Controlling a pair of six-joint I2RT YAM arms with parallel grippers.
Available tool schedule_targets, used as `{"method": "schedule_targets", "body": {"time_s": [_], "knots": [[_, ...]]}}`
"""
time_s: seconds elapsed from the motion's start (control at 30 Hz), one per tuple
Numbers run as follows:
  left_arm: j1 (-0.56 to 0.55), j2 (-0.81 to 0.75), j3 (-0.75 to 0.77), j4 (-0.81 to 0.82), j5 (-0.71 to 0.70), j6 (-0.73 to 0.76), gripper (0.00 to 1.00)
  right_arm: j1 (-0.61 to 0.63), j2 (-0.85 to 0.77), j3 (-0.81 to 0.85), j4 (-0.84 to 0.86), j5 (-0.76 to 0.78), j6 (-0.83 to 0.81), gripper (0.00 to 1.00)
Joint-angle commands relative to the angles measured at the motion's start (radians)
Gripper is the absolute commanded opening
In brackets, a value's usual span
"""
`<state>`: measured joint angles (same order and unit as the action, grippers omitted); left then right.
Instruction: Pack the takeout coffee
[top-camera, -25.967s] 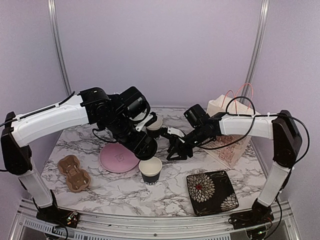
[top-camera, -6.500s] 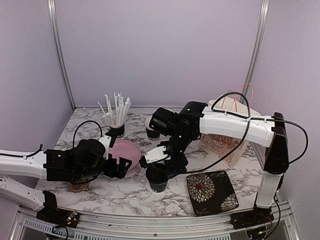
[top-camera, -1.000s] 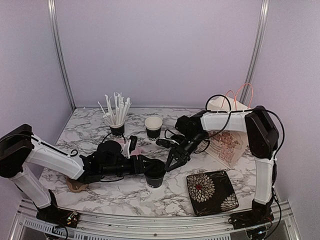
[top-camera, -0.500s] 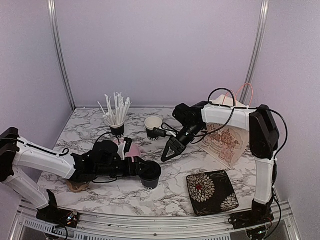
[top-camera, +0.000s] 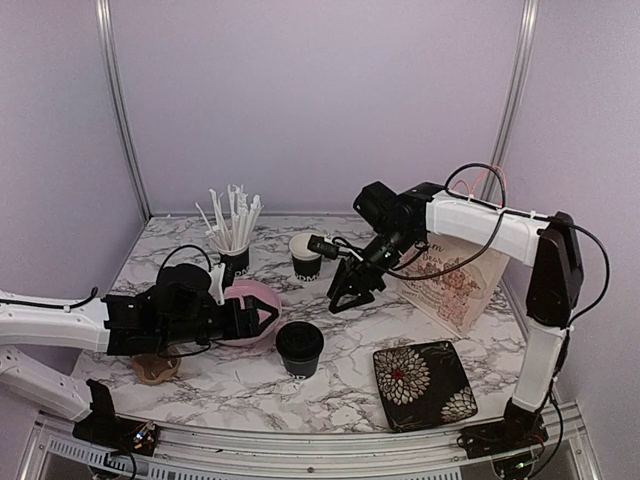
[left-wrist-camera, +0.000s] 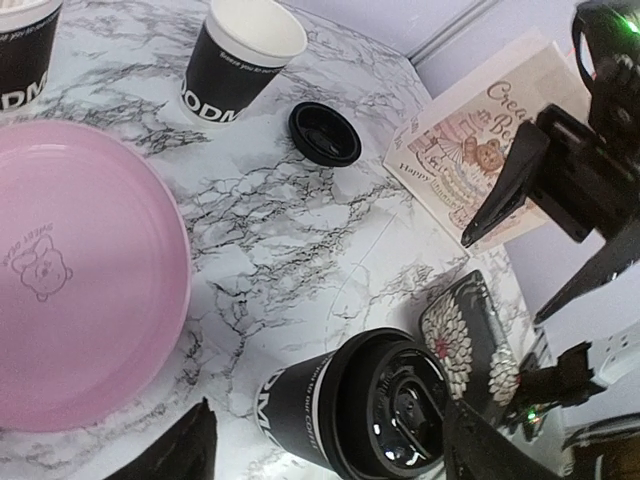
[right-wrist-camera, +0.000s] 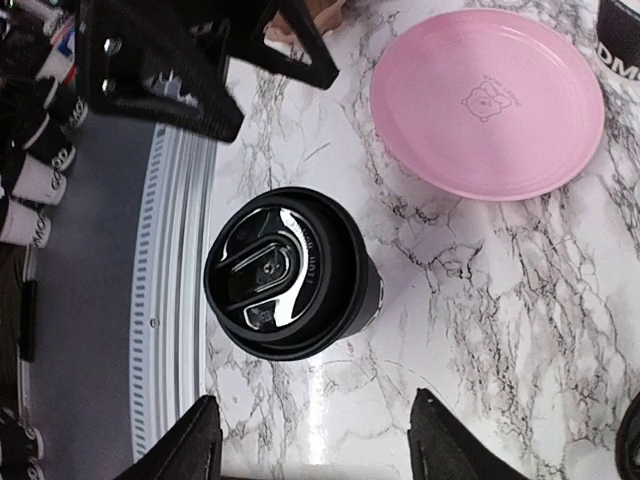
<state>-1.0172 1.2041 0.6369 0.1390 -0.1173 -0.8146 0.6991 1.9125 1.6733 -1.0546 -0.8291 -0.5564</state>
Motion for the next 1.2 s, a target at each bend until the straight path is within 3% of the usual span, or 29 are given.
{"method": "schedule_targets", "body": {"time_s": [0.0,0.13,0.3,0.8,1.17], "knots": [[-0.001,-0.079,-0.053,-0.115,-0.002,-0.101,0.71,0.112,-0.050,0.023,0.080,0.212,-0.157,0.65],[-0.001,-0.081,-0.091,-0.070,0.103,-0.168,0.61,0.201,-0.043,0.002,0.134,0.336,-0.196,0.72],[-0.001,-0.040,-0.114,0.031,0.170,-0.193,0.54,0.249,-0.013,0.006,0.148,0.378,-0.203,0.75],[0.010,0.048,-0.101,0.109,0.204,-0.172,0.52,0.274,0.037,-0.004,0.152,0.407,-0.216,0.75],[0.029,0.085,-0.101,0.146,0.198,-0.170,0.47,0.276,0.056,-0.001,0.128,0.400,-0.217,0.70]]}}
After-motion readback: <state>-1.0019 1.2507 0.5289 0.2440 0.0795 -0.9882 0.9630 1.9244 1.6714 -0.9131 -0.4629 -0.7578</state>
